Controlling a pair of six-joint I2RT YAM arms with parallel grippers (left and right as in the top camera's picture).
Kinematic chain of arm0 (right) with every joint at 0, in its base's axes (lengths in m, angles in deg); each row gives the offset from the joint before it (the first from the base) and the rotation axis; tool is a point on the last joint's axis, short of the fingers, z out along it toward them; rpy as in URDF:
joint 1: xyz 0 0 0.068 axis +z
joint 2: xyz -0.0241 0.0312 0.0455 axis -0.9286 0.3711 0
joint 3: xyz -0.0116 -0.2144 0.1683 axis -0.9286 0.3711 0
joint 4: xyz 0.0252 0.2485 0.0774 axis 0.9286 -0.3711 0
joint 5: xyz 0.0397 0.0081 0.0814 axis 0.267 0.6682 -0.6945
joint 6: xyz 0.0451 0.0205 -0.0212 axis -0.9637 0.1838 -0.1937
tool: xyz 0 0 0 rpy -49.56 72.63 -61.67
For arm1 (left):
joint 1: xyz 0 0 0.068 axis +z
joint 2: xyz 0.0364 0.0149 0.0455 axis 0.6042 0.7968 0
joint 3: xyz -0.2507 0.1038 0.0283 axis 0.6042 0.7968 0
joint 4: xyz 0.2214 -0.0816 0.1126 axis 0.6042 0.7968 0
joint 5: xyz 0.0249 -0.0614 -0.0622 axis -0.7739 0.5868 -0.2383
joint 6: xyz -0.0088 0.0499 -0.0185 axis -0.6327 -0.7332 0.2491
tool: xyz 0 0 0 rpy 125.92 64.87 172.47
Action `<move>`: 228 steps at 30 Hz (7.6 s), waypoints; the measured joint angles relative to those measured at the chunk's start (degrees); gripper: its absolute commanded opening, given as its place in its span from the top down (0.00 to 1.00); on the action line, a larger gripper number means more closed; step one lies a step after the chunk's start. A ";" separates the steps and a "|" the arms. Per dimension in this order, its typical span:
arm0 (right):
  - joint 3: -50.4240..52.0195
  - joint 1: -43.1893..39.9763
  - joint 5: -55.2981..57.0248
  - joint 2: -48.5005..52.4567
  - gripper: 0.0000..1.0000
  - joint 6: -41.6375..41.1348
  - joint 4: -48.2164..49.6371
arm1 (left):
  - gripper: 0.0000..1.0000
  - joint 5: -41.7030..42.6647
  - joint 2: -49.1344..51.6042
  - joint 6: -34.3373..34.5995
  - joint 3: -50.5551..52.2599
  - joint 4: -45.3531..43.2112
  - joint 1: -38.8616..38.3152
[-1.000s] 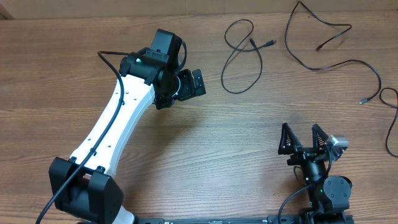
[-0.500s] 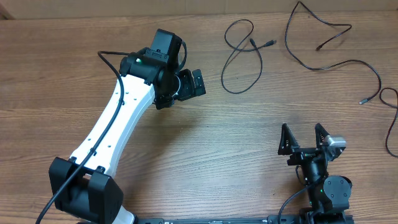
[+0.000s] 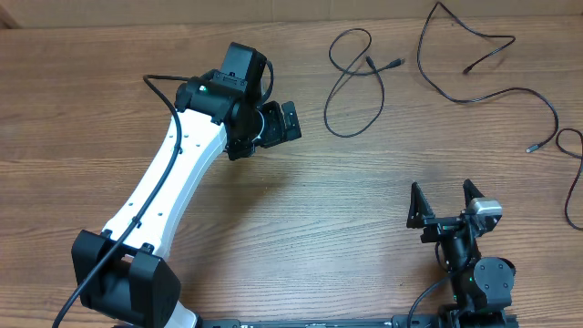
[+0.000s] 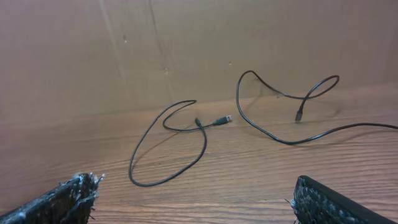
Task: Untangle cables
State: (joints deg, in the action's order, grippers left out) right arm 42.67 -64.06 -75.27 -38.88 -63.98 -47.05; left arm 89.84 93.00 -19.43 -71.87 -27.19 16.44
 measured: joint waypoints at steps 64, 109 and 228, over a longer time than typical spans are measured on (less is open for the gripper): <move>0.00 -0.81 -0.39 0.00 0.00 -4.83 0.04 | 0.01 -7.67 -33.14 -13.44 17.09 -19.43 10.51; 0.00 -0.79 -0.39 0.00 0.00 -4.83 0.02 | 0.00 -13.22 -66.84 -13.25 36.35 1.11 10.51; 0.00 -0.79 -0.39 0.00 0.00 -4.83 0.07 | 0.00 -15.39 -98.14 -37.24 87.06 -49.48 17.14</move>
State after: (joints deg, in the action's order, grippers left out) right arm 42.67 -64.84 -75.66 -38.88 -68.81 -46.99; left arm 74.45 -5.14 -56.67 15.18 -76.67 33.58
